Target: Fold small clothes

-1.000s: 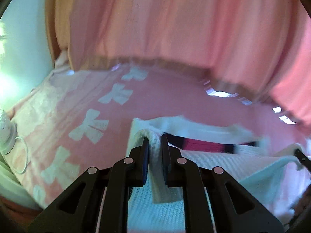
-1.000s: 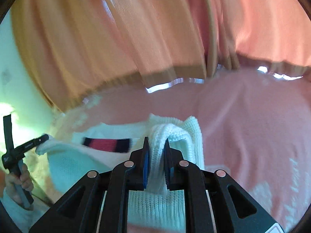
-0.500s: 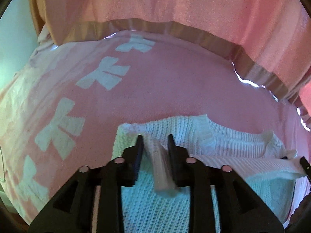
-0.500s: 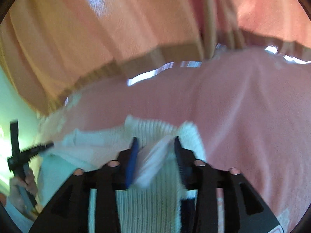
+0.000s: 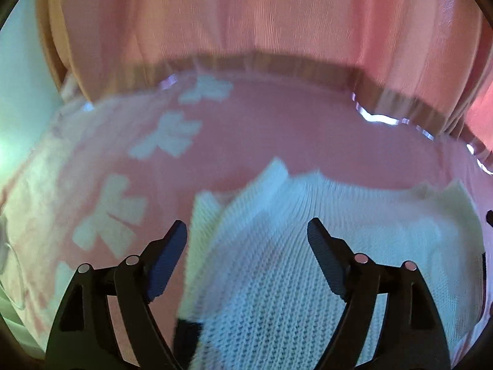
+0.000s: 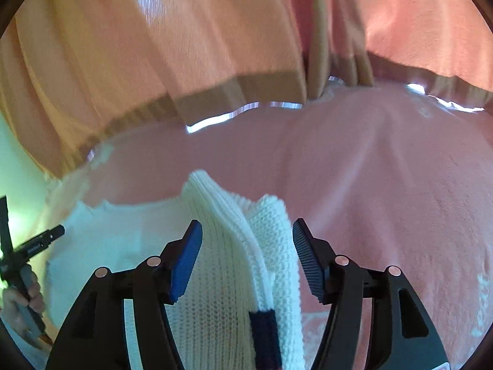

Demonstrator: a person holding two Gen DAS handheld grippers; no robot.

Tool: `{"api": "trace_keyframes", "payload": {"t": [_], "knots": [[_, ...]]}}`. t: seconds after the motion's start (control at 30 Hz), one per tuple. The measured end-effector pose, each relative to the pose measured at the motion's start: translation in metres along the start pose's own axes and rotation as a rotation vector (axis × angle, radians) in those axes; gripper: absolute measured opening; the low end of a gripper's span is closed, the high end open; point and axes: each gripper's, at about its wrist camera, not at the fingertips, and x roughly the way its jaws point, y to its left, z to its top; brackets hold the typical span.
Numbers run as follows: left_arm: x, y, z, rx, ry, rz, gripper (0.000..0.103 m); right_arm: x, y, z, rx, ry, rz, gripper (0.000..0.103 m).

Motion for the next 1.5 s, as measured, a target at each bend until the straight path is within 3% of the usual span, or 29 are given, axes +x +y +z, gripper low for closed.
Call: {"api": "trace_keyframes", "payload": {"t": [0.03,0.07,0.1,0.13,0.2,0.27,0.33,0.37,0.43,0.47,0.57,0.63,0.67,0.73,0.87,0.9,1.0,1.07,1.2,1.37,1.4,1.47,1.5], "knots": [[0.009,0.002,-0.001,-0.023,0.029,-0.012,0.061,0.006,0.003,-0.003,-0.014,0.017,-0.007,0.06],[0.016,0.004,-0.003,-0.036,0.053,-0.025,0.054,0.01,0.007,-0.006,-0.034,0.031,-0.011,0.058],[0.022,0.006,-0.004,-0.051,0.074,-0.018,0.046,0.015,0.012,-0.01,-0.07,0.043,-0.01,0.032],[0.021,0.007,-0.003,-0.049,0.061,-0.009,0.029,0.017,0.016,-0.012,-0.1,0.055,-0.019,0.008],[0.012,0.009,0.002,-0.063,0.045,-0.037,0.009,0.001,0.018,-0.011,-0.103,-0.042,-0.022,0.006],[0.0,0.013,0.006,-0.093,0.014,-0.057,0.009,-0.028,0.016,-0.007,-0.081,-0.156,0.023,0.006],[-0.002,0.011,0.008,-0.064,0.007,-0.006,0.009,-0.03,0.005,-0.004,-0.06,-0.169,-0.018,0.006],[0.004,0.011,0.007,-0.056,0.024,0.028,0.009,-0.012,-0.006,-0.005,-0.037,-0.085,-0.087,0.006],[0.027,0.015,0.001,-0.068,0.09,0.047,0.012,0.029,-0.023,-0.012,0.007,0.123,-0.148,0.006],[0.029,0.011,-0.001,-0.05,0.07,0.072,0.012,0.033,-0.026,-0.015,0.02,0.137,-0.161,0.007],[0.017,-0.003,0.003,0.006,0.055,0.096,0.013,0.007,-0.008,-0.005,-0.047,0.039,-0.174,0.008],[-0.003,-0.007,0.011,-0.008,0.008,0.042,0.016,-0.019,0.004,-0.001,-0.052,-0.062,-0.162,0.018],[-0.011,-0.009,0.016,-0.015,-0.01,0.028,0.019,-0.033,0.012,0.002,-0.067,-0.123,-0.155,0.018],[-0.024,-0.013,0.03,-0.017,-0.063,-0.004,0.038,-0.044,0.026,0.009,-0.098,-0.175,-0.115,0.019],[-0.01,-0.029,0.049,0.016,-0.05,-0.005,0.041,-0.011,0.057,0.026,-0.179,-0.051,-0.002,0.019],[-0.001,-0.031,0.051,0.022,-0.033,0.001,0.041,0.009,0.066,0.028,-0.212,0.018,0.012,0.019],[0.031,-0.04,0.052,0.038,0.033,0.035,0.041,0.046,0.081,0.029,-0.273,0.083,-0.027,0.019],[0.044,-0.043,0.049,0.038,0.073,0.041,0.041,0.06,0.084,0.031,-0.291,0.084,-0.05,0.019],[0.064,-0.043,0.042,0.059,0.116,0.082,0.043,0.091,0.086,0.033,-0.324,0.124,-0.051,0.043],[0.066,-0.045,0.039,0.08,0.106,0.107,0.049,0.115,0.087,0.032,-0.372,0.129,-0.067,0.047],[0.067,-0.045,0.039,0.077,0.105,0.111,0.051,0.12,0.084,0.036,-0.353,0.13,-0.058,0.046],[0.068,-0.044,0.04,0.065,0.106,0.115,0.051,0.124,0.081,0.04,-0.332,0.136,-0.017,0.016],[0.07,-0.043,0.041,0.061,0.106,0.115,0.052,0.124,0.084,0.041,-0.338,0.135,-0.022,0.011]]}}
